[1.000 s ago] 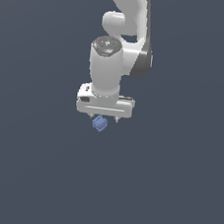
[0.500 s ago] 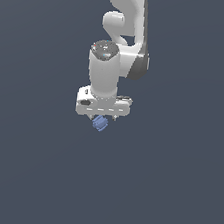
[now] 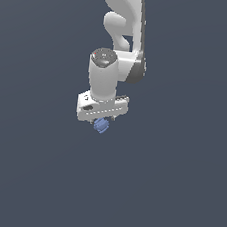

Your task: Pick up the object and move it to a goal position.

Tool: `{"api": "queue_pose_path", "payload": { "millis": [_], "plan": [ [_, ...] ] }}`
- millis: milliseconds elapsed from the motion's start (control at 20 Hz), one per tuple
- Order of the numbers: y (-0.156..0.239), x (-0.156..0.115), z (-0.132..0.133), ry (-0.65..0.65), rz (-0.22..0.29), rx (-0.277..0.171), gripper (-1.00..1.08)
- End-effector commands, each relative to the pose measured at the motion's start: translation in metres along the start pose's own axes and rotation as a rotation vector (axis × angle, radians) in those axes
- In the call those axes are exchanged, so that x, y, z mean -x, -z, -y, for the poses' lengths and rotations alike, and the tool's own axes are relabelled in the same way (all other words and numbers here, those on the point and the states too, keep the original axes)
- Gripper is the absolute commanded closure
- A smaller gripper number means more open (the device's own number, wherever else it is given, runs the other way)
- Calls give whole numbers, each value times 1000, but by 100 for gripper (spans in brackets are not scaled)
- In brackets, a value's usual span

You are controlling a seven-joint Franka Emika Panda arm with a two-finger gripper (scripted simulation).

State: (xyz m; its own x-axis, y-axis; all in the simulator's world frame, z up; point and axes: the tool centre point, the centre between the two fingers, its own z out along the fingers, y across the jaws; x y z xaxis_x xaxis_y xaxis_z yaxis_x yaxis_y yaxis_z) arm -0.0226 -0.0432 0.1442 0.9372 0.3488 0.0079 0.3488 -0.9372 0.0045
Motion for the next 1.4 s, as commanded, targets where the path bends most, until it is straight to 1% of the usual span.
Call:
{"api": "queue_pose_path", "payload": {
  "millis": [0,750,1050,1350],
  "plan": [
    [-7,5,0,67,1,0,-92],
    [-41,35,1,443,7,-3,-92],
    [-49,43,2,533,7,-6,-92],
    [-52,46,3,574,6,-7,-92]
  ]
}}
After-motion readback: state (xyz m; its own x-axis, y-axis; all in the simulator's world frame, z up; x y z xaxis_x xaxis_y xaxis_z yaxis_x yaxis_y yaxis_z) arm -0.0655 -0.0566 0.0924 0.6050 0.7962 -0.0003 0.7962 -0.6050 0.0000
